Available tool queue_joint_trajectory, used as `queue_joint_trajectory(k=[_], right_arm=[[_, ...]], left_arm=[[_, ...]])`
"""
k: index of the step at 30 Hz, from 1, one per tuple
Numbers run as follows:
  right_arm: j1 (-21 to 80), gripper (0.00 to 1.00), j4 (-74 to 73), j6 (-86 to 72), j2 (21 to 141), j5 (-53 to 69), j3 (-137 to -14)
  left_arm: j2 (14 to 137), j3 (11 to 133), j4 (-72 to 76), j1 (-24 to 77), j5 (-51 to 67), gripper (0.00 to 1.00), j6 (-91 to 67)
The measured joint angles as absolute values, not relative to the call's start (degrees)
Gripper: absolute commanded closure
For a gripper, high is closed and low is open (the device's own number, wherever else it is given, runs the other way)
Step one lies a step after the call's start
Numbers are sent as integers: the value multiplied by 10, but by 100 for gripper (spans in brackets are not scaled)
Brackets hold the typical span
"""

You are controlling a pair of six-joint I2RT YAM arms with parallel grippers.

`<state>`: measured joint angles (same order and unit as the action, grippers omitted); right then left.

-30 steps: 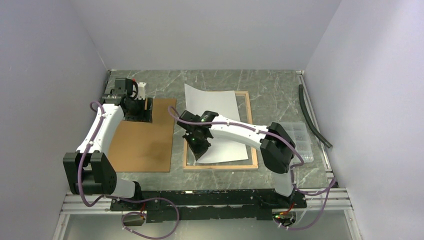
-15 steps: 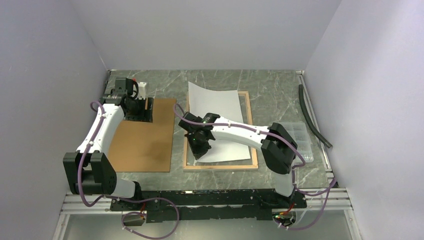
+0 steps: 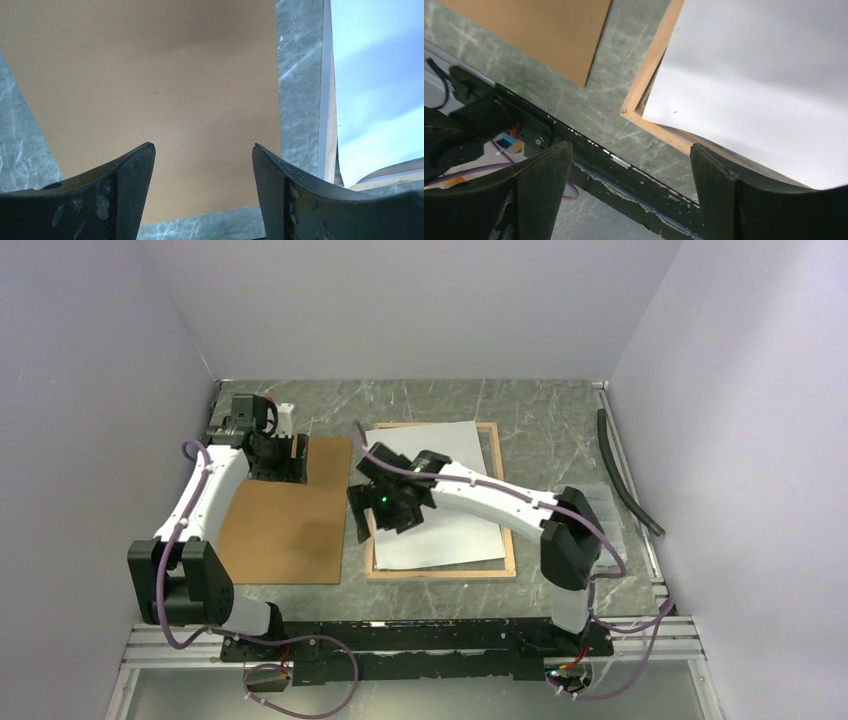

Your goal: Put the photo into the frame

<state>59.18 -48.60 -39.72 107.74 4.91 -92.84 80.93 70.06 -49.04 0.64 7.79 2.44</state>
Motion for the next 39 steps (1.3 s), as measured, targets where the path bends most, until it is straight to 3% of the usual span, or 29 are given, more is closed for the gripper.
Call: queue_joint_trajectory(k=[5, 12, 17, 29, 39], right_arm=[[507, 8, -478, -369, 1026, 48, -930], [276, 1, -408, -319, 966, 47, -896], [158, 9, -366, -290, 1014, 43, -900], [80, 20, -337, -260, 1317, 18, -1091], [44, 35, -307, -265, 1371, 59, -1146]], left_arm=[[869, 729, -476, 21, 81, 26, 24], [1025, 809, -451, 83, 81, 31, 21], [1106, 851, -436, 128, 75, 33, 21], [1192, 909, -415, 131, 50, 38, 37], [1207, 924, -415, 131, 52, 38, 38]])
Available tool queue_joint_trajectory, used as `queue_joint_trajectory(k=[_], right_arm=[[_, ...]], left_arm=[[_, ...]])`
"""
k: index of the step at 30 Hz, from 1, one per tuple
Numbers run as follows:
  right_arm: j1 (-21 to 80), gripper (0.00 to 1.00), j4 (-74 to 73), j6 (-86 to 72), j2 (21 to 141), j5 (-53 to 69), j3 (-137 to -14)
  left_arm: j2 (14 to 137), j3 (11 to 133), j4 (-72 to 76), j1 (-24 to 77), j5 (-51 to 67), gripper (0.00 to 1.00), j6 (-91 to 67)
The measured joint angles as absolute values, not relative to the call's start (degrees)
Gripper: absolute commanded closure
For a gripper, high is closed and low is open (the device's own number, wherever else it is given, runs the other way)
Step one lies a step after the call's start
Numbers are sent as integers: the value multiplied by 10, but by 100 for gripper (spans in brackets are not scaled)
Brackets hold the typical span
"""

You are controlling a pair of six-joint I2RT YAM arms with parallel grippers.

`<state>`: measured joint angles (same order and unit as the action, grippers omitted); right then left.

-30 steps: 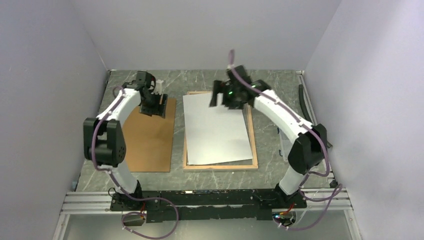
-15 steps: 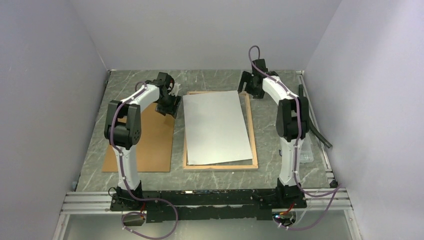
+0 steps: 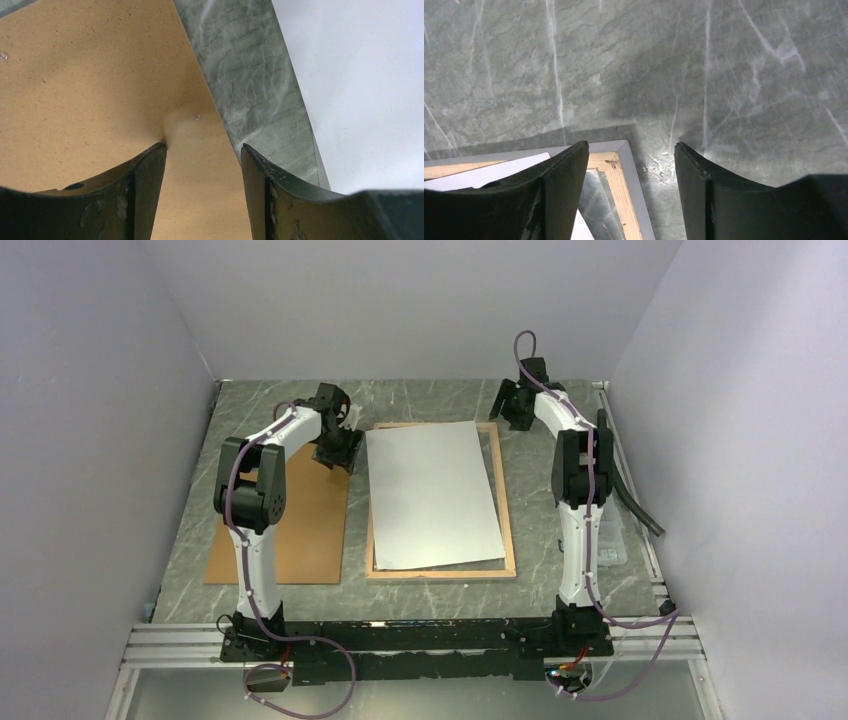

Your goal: Put the photo into the frame

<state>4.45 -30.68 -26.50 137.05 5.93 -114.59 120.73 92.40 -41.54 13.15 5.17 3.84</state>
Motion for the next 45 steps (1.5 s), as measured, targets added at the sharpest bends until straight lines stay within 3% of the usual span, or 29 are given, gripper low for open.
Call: queue_joint_trajectory(k=[20, 30, 34, 37, 45], right_arm=[[44, 44, -227, -260, 1305, 93, -1009], [44, 55, -227, -249, 1298, 91, -996], [46, 48, -234, -250, 1294, 89, -994], [46, 36, -236, -253, 1289, 91, -989], [46, 31, -239, -271, 1238, 116, -933]], left_arm=[[1225, 950, -423, 136, 76, 37, 34], [1237, 972, -430, 139, 107, 34, 26], [1240, 978, -433, 141, 116, 34, 23], [1243, 982, -434, 142, 118, 35, 23], [1261, 1009, -436, 164, 111, 36, 24]])
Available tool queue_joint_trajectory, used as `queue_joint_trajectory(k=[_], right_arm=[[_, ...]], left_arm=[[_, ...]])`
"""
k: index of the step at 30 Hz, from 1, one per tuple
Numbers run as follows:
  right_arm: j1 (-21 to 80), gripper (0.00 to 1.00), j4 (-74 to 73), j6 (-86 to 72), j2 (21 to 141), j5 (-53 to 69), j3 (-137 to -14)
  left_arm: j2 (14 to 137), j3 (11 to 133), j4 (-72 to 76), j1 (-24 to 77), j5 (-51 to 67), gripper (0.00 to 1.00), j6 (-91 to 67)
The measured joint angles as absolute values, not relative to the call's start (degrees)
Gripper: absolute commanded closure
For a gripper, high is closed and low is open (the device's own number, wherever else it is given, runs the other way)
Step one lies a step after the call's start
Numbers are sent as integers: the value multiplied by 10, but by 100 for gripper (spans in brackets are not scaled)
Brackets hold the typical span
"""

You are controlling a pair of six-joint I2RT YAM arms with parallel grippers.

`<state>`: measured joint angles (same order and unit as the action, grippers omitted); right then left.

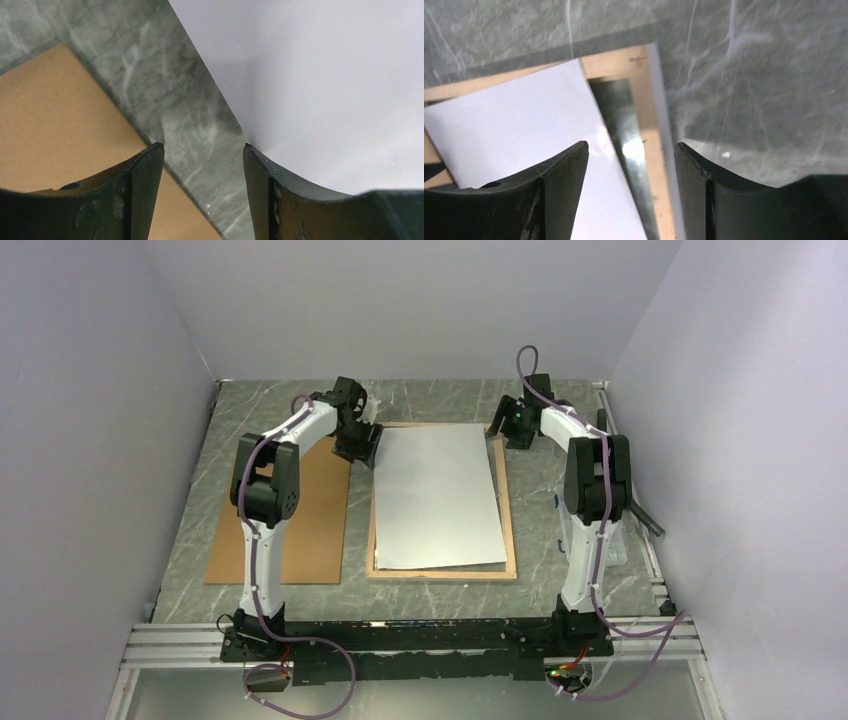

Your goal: Put the photo into the frame

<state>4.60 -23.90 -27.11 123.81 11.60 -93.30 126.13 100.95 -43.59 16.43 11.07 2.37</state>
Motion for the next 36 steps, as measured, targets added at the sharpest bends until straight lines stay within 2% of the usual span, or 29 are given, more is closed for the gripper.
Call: queue_joint_trajectory(k=[13, 25, 36], right_arm=[[34, 26, -186, -307, 1201, 186, -844], [32, 25, -185, -313, 1200, 201, -843], [32, 19, -198, -310, 1194, 196, -844]], left_arm=[[1281, 1028, -428, 186, 70, 36, 35], [1283, 1031, -426, 198, 29, 36, 44], [1281, 1031, -418, 202, 21, 35, 49]])
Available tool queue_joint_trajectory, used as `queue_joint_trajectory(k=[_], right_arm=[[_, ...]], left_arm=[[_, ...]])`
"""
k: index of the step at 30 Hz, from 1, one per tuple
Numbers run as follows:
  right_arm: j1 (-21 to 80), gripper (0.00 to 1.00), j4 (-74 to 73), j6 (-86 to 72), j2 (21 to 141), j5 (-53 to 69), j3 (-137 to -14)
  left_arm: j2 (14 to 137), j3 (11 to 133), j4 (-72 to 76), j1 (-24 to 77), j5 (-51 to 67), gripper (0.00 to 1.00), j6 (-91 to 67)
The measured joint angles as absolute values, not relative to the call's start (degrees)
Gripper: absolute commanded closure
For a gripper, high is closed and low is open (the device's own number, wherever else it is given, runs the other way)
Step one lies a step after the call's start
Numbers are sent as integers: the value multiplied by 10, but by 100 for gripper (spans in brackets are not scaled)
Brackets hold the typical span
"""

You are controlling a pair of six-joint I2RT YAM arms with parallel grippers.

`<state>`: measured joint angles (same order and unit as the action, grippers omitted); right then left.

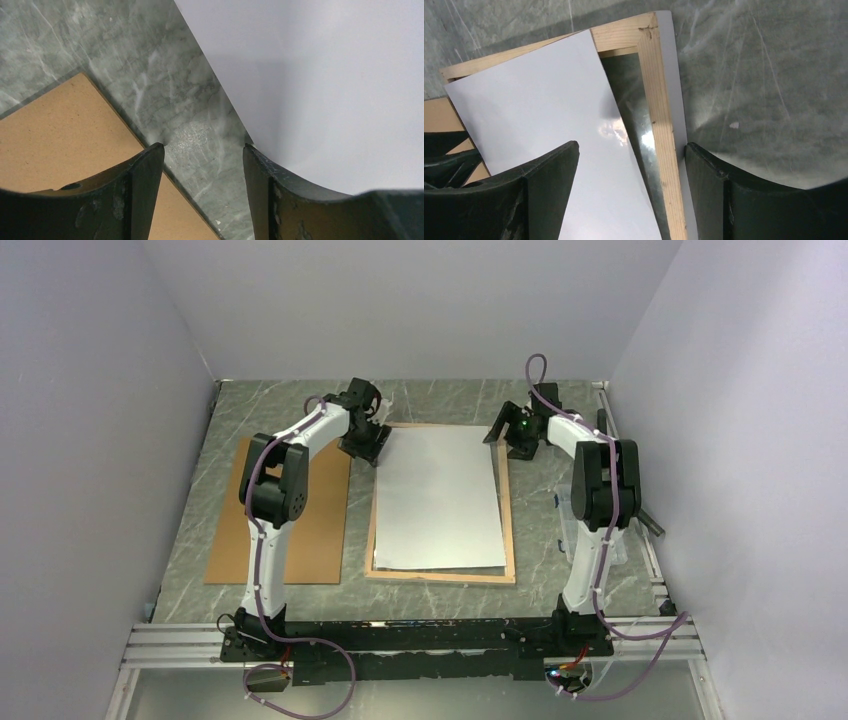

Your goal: Put the photo into the frame

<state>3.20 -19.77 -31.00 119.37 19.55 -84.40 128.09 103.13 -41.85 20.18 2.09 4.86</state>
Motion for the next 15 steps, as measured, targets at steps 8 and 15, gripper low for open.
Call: queue_joint_trajectory(k=[8, 15], right_arm=[[47, 21, -218, -305, 1094, 171, -822], [70, 24, -225, -290, 1085, 184, -834]], left_arm=[[1274, 1031, -411, 201, 35, 35, 39], [1262, 1031, -409, 195, 51, 34, 34]])
